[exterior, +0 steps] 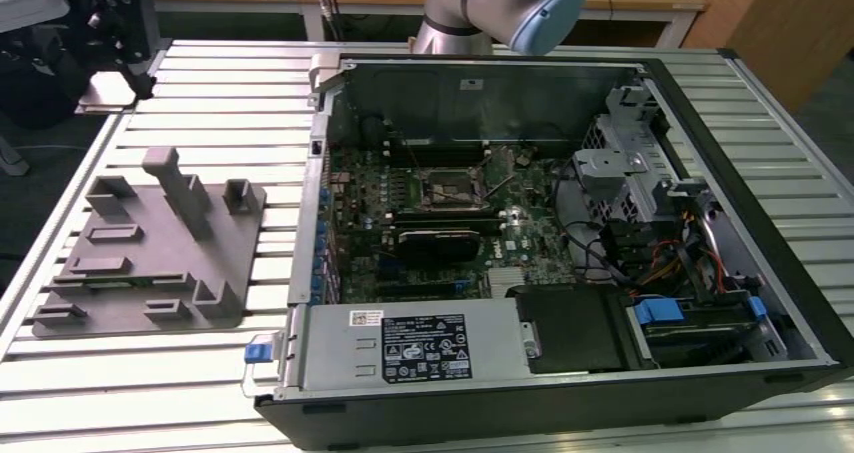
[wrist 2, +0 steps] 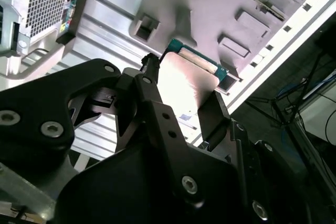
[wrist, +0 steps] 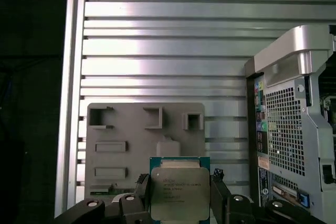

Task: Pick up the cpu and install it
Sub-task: 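Pick up the cpu and move it towards the insertion slot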

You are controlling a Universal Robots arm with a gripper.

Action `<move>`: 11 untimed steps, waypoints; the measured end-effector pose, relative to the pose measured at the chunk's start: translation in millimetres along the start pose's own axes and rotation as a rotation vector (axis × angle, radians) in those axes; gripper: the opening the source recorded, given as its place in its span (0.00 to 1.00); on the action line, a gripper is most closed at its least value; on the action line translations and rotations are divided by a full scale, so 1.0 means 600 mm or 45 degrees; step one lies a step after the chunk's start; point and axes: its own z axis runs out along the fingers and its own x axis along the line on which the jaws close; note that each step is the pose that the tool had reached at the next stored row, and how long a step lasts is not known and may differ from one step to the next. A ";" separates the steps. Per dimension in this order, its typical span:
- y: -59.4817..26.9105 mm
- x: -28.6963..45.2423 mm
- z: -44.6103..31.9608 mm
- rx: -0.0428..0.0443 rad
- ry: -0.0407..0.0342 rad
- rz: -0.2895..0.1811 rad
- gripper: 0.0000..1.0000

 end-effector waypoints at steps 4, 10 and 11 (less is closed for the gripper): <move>0.001 -0.021 0.000 0.004 0.0003 0.000 0.54; 0.001 -0.058 0.001 0.006 0.0007 0.000 0.54; 0.001 -0.065 0.001 0.006 0.0007 0.000 0.54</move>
